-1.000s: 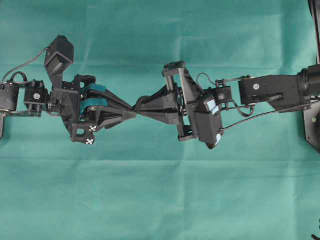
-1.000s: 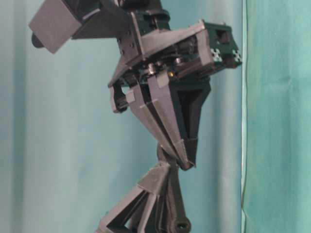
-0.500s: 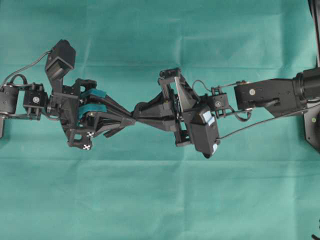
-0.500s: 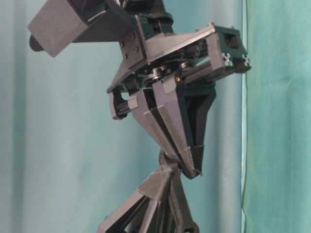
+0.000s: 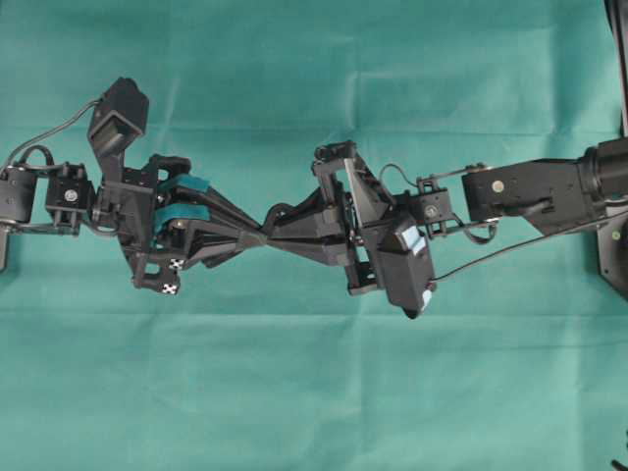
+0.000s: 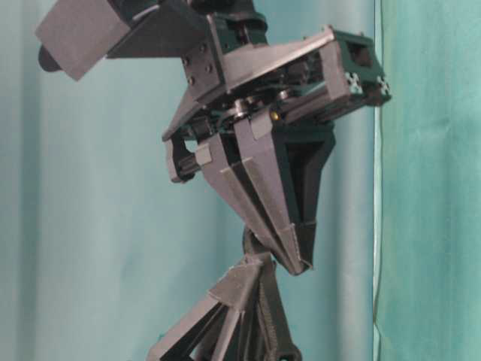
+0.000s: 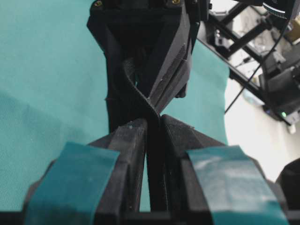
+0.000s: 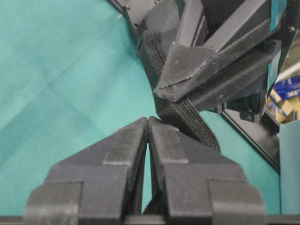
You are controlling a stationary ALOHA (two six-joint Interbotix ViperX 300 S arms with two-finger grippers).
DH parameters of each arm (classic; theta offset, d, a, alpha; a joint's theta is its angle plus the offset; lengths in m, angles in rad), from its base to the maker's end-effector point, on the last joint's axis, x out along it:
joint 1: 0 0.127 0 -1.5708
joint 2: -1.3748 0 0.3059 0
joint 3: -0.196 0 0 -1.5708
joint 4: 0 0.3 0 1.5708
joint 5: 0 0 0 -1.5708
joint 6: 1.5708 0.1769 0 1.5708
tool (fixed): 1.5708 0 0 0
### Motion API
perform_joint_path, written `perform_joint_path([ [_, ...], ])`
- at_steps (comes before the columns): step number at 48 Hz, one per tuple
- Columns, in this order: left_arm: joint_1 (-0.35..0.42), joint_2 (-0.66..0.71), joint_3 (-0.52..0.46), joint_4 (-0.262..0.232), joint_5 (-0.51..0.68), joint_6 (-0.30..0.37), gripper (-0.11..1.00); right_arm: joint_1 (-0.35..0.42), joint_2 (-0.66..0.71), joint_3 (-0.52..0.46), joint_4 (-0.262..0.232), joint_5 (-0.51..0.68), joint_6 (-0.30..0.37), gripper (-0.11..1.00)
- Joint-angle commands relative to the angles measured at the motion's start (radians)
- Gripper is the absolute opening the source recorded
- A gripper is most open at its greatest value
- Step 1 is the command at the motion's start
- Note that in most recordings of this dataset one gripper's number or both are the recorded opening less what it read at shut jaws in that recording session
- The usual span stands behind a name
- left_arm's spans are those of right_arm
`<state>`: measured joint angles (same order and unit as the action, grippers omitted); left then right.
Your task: Peel off the Velcro with your right arm.
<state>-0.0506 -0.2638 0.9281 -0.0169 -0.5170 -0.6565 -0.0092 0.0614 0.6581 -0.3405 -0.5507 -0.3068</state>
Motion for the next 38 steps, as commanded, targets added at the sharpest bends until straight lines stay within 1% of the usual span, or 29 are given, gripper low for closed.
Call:
perform_joint_path([
  [1,0.023,-0.017,-0.023,-0.003,-0.015,0.003,0.10,0.032,-0.034,-0.003,-0.006,-0.009,0.002,-0.09],
  [18,0.044,-0.017,-0.023,-0.003,-0.015,0.003,0.10,0.058,-0.052,0.029,-0.006,-0.011,0.000,-0.09],
  [29,0.044,-0.017,-0.021,-0.003,-0.015,0.003,0.10,0.058,-0.071,0.041,-0.002,-0.011,0.003,-0.09],
  [38,0.044,-0.017,-0.021,-0.003,-0.014,0.003,0.10,0.057,-0.091,0.058,0.006,-0.009,0.032,-0.09],
])
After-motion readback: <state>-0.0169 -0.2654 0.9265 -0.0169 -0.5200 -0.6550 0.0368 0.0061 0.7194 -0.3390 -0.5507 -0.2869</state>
